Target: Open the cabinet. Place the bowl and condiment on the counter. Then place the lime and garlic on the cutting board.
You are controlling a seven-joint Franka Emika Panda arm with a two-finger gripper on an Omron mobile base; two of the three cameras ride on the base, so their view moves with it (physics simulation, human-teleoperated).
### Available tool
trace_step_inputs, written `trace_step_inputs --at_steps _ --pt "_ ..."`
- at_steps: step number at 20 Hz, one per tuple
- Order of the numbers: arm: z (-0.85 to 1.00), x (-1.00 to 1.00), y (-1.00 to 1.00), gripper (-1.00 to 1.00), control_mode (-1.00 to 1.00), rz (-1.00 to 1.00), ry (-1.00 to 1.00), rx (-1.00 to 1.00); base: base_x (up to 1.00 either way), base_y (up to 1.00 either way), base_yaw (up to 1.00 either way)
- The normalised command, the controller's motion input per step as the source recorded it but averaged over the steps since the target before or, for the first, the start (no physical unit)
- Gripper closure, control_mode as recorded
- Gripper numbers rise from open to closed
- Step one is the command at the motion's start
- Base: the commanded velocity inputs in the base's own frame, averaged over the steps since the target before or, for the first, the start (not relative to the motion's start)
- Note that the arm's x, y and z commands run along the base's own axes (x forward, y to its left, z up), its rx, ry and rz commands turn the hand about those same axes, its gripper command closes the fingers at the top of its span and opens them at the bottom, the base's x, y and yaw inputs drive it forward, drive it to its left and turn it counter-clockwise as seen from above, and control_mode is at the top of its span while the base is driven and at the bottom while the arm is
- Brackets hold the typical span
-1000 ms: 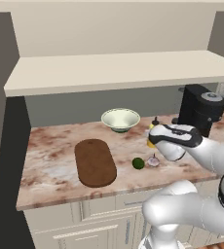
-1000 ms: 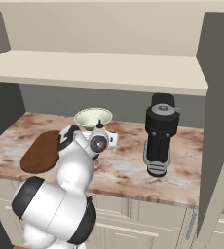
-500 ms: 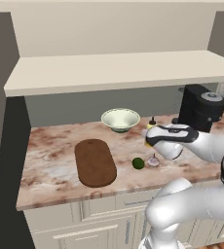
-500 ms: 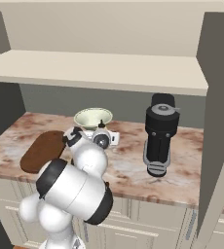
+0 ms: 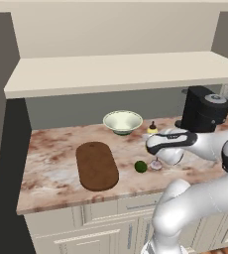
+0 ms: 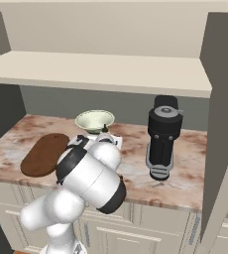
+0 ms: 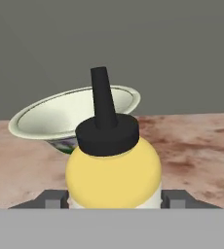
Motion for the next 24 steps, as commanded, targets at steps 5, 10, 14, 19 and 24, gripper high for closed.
trace_step_inputs --at_steps 5,10,14,19,24 --pt "-0.23 0.22 0.00 1.00 -1.00 0.00 0.00 0.00 0.00 0.00 0.00" --pt "-0.18 0.24 0.00 1.00 -1.00 0.00 0.00 0.00 0.00 0.00 0.00" --pt "-0.13 0.24 0.00 1.00 -1.00 0.00 0.00 0.00 0.00 0.00 0.00" --pt "-0.20 0.22 0.00 1.00 -1.00 0.00 0.00 0.00 0.00 0.00 0.00" --pt "-0.20 0.04 0.00 1.00 -1.00 0.00 0.00 0.00 0.00 0.00 0.00"
